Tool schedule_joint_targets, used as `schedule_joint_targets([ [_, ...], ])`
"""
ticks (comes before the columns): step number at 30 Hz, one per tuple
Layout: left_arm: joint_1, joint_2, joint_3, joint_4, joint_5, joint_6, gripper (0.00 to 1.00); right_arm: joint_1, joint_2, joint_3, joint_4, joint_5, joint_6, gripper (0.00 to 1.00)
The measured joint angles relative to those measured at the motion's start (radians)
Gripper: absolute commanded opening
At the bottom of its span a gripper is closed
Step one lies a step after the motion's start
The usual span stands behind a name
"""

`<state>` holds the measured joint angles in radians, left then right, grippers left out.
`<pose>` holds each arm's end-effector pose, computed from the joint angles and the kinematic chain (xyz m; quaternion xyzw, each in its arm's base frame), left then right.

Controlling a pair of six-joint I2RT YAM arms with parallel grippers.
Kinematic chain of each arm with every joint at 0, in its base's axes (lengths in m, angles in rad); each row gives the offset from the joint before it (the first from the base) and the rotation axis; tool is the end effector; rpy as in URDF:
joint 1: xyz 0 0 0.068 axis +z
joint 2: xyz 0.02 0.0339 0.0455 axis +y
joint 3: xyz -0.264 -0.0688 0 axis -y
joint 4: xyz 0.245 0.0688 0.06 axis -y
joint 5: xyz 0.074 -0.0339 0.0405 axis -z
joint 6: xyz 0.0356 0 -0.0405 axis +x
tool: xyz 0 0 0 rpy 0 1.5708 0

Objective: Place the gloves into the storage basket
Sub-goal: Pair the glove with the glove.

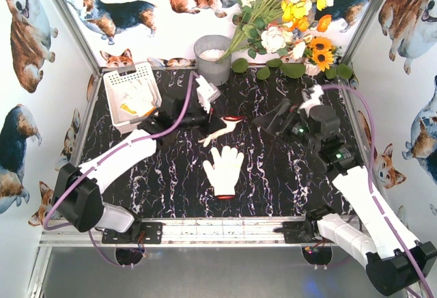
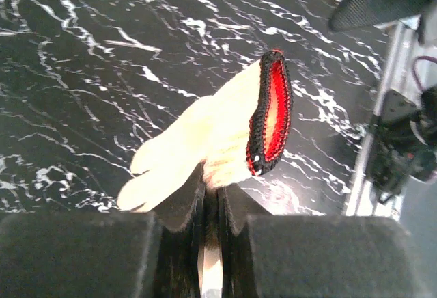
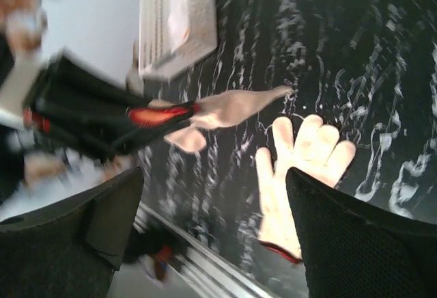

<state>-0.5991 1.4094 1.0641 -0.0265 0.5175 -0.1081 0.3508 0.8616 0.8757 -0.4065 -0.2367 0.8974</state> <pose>0.2595 -0.1985 0.3095 0.3340 0.7391 -0.3871 0.4385 0.1780 0.0740 0.3358 0.1597 0.8126 0.4021 0.3904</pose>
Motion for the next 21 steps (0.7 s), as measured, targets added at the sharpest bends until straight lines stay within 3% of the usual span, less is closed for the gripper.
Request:
schedule_joint_targets([
  [3,0.018,-0.002,0.037,-0.072,0.089,0.006,0.00,0.021,0.055,0.080,-0.005,-0.152,-0.311,0.90],
  [6,0.018,-0.004,0.065,-0.125,0.167,0.013,0.00,0.117,0.145,0.213,-0.089,-0.183,-0.610,0.92],
  [10,0.018,-0.003,0.087,-0.172,0.245,0.018,0.00,0.238,0.234,0.313,-0.156,-0.182,-0.875,0.92],
  [14,0.018,0.003,0.101,-0.201,0.299,0.019,0.00,0.256,0.298,0.340,-0.207,-0.189,-1.032,0.92],
  [16,0.018,0.005,0.103,-0.207,0.316,0.020,0.00,0.256,0.323,0.344,-0.235,-0.200,-1.081,0.87],
  [21,0.018,0.014,0.103,-0.214,0.361,0.018,0.00,0.255,0.336,0.347,-0.282,-0.250,-1.139,0.57],
])
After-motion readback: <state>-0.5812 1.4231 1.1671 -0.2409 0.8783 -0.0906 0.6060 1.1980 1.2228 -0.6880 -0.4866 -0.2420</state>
